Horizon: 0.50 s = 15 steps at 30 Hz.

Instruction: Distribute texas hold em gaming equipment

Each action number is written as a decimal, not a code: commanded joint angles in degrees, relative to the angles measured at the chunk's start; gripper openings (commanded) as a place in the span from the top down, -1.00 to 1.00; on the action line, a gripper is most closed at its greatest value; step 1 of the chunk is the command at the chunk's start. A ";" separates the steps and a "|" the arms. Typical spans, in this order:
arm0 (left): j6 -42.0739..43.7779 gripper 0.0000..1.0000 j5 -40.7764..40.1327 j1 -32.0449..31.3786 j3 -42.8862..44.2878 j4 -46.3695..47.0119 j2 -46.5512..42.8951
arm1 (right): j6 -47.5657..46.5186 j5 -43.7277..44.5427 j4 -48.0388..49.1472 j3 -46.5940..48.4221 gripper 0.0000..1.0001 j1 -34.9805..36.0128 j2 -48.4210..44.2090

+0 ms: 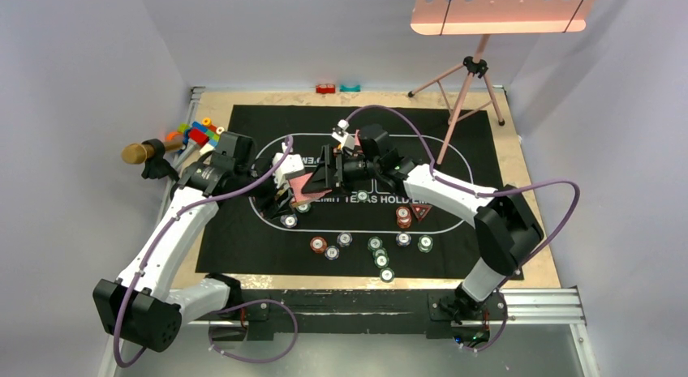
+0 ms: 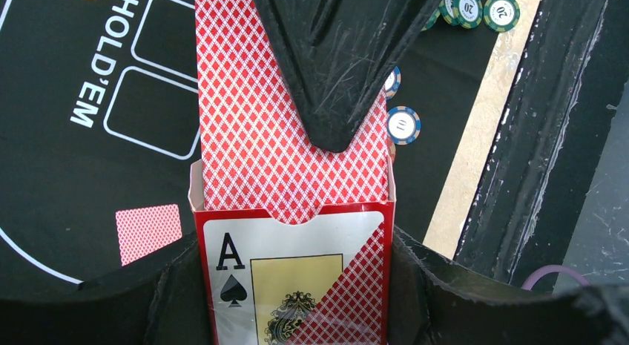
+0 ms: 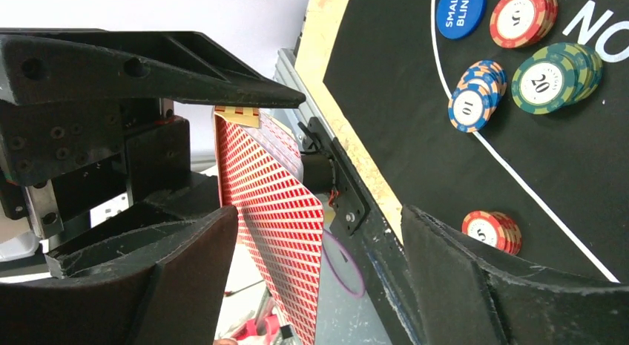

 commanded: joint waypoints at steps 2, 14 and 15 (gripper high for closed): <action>0.19 1.00 1.91 0.27 1.57 2.89 -0.72 | 0.72 -1.31 2.32 1.30 -0.52 0.19 -1.42; 0.43 1.00 2.03 0.27 1.49 2.44 -0.98 | -1.58 0.52 -0.79 0.34 -0.03 -1.52 -4.83; 0.47 1.00 2.09 0.28 1.48 2.39 -1.00 | -1.65 0.58 -0.88 0.05 0.01 -1.73 -5.14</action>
